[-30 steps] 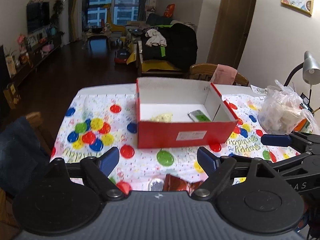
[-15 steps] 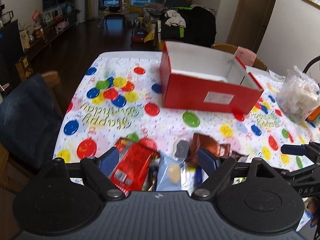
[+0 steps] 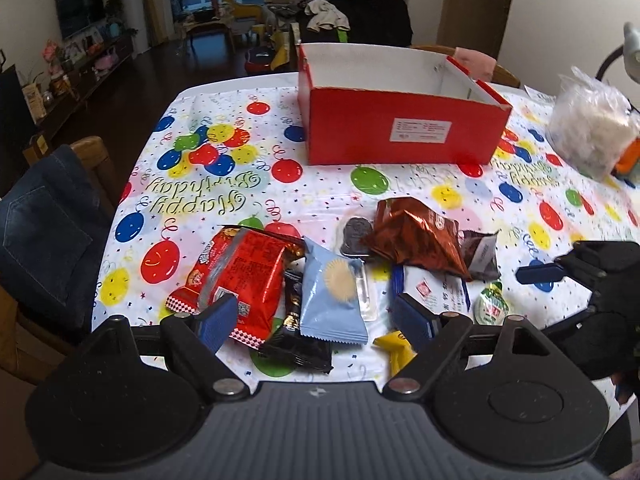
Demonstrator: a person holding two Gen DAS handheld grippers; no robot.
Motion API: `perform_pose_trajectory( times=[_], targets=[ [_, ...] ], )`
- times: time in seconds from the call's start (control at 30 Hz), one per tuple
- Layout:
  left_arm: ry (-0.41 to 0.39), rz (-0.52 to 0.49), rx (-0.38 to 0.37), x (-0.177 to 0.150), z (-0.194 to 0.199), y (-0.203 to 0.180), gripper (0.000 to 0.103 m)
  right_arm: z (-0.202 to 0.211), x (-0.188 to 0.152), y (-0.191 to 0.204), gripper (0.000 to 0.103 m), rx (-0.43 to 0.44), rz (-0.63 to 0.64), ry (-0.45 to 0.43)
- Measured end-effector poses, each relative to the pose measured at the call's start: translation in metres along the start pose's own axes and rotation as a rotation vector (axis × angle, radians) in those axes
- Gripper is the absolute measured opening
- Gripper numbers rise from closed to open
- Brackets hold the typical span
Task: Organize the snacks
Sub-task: 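Grasp the blue cookie packet with the left tool while the right tool grasps the green pouch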
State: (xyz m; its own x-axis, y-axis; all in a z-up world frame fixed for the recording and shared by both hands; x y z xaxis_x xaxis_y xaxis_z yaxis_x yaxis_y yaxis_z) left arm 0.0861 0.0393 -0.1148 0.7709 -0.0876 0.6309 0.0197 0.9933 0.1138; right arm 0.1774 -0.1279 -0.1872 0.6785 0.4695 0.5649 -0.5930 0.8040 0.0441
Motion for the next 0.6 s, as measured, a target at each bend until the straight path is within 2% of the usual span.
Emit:
perform_pose_trajectory(
  times=[0.3,0.47,0.6],
  targets=[
    [-0.005,-0.058,-0.01,0.0,-0.001,-0.011,0.085,-0.011,0.003,-0.007,0.055,0.046,-0.023,0.038],
    [0.012,-0.066,-0.01,0.0,-0.007,-0.012,0.085,-0.013,0.0,-0.008,0.051,0.057,-0.01,0.048],
    [0.027,-0.087,0.004,0.001,-0.014,-0.016,0.085,-0.012,0.0,-0.009,0.04,0.06,-0.015,0.04]
  ],
)
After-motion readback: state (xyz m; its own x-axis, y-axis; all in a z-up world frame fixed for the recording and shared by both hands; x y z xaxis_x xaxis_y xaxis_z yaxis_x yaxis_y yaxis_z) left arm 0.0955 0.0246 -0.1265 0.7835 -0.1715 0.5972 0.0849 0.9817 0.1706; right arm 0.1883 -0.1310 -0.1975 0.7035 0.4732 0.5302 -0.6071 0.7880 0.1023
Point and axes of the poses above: each gripper's, at about its wrist camera, not at the fingertips, and z roughly against the way its jaws point, y to its left, x to its top, the point moved 2 cm from there along -z, roughly the way its jaws point, and after that the axes turned 12 degrees about -z, right-handed, at the moved point
